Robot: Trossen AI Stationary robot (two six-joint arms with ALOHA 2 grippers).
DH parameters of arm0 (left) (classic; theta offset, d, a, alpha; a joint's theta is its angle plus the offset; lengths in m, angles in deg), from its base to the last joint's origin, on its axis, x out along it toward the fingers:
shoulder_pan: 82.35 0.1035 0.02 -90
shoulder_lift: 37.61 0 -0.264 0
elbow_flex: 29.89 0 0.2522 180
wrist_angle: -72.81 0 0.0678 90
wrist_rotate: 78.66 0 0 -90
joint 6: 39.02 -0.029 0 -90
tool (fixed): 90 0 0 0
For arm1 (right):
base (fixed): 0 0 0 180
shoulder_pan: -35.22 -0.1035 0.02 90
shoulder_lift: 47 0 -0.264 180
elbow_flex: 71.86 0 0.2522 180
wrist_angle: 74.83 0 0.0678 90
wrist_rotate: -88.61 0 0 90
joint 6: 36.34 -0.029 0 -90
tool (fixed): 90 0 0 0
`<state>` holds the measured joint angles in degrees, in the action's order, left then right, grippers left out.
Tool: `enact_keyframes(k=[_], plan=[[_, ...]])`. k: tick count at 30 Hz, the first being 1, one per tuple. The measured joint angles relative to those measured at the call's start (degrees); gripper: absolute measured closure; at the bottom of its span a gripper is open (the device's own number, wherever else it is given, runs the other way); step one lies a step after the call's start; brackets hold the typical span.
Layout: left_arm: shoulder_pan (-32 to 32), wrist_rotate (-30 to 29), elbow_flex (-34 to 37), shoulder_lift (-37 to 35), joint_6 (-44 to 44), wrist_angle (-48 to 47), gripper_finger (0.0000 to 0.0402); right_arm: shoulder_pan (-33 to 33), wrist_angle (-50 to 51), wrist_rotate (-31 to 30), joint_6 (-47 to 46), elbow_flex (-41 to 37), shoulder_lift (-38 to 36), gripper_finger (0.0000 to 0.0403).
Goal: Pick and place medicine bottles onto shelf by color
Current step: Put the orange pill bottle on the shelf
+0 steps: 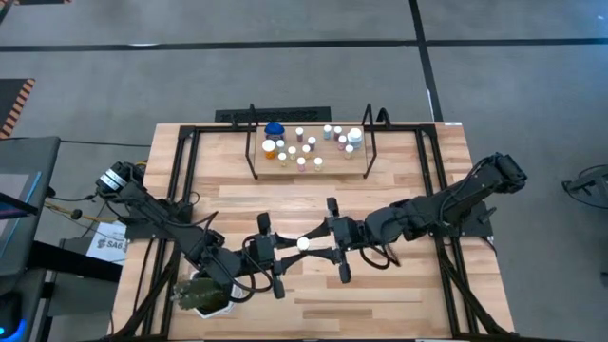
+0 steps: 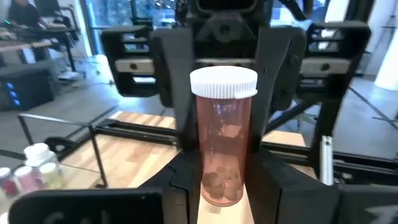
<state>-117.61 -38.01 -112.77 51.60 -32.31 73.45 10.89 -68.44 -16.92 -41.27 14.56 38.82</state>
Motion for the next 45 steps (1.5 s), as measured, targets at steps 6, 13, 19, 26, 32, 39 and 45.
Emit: enact_keyframes(k=[6,13,19,26,32,39,45], plan=[[-0.03,7.50,0.00,0.01,4.50,-2.09,0.0325,-0.04,27.89,2.18,-6.90,10.87,-0.04,0.0170],[0.65,23.20,-0.02,-0.02,19.06,-11.73,0.0323,0.47,44.06,14.39,-18.71,21.32,3.12,0.0148],[0.78,27.33,0.00,-0.02,27.56,-17.10,0.0323,-0.17,45.03,23.47,-18.60,24.28,9.67,0.0148],[-0.03,31.00,-0.02,0.88,32.03,-17.75,0.0322,-0.26,45.63,25.10,-13.38,30.07,16.45,0.0148],[-0.30,31.83,0.11,3.04,32.91,-16.93,0.0322,0.09,46.26,25.49,-11.17,35.64,20.13,0.0148],[-0.50,30.43,0.02,3.34,30.97,-14.59,0.0322,0.49,48.34,25.83,-10.94,37.57,21.34,0.0148],[-0.73,30.20,-0.02,3.32,28.79,-12.83,0.0322,0.40,48.63,25.98,-11.08,37.57,21.35,0.0148]])
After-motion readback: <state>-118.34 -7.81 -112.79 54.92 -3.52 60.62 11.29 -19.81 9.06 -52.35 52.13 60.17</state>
